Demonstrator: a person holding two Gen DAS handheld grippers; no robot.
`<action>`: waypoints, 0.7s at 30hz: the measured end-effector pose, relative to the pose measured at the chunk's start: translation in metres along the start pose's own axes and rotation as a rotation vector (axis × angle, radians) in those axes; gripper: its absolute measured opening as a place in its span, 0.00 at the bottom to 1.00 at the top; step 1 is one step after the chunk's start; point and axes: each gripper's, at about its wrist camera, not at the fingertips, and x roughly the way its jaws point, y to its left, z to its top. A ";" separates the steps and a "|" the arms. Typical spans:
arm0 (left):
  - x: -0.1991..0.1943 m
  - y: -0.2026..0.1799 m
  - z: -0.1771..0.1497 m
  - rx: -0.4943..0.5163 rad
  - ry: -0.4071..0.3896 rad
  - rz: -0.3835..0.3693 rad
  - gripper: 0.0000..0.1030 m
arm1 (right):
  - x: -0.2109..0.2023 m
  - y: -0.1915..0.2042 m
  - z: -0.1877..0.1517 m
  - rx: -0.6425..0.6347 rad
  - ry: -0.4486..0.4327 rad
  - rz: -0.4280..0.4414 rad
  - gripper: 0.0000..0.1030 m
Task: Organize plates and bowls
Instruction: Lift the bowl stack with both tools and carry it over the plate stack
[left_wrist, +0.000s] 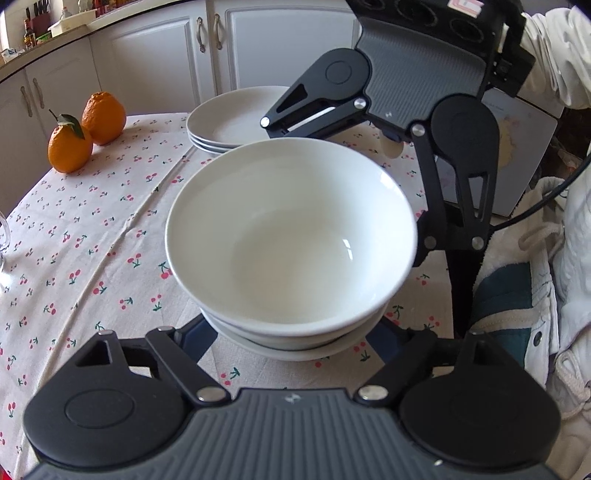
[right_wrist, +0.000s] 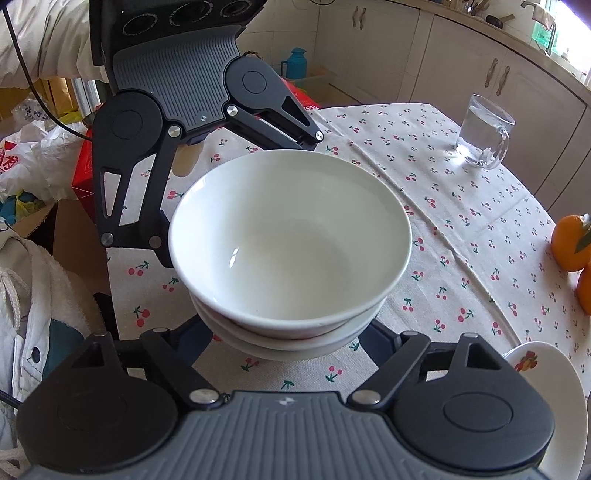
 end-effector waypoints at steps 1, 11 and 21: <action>0.000 -0.001 0.000 -0.001 0.000 0.003 0.83 | 0.000 0.000 0.000 0.001 -0.002 -0.001 0.86; -0.001 -0.005 0.003 -0.012 0.004 0.010 0.83 | -0.002 -0.002 -0.002 0.012 -0.007 0.018 0.86; -0.003 -0.010 0.036 0.008 -0.019 0.032 0.83 | -0.031 -0.015 -0.010 0.006 -0.035 0.001 0.86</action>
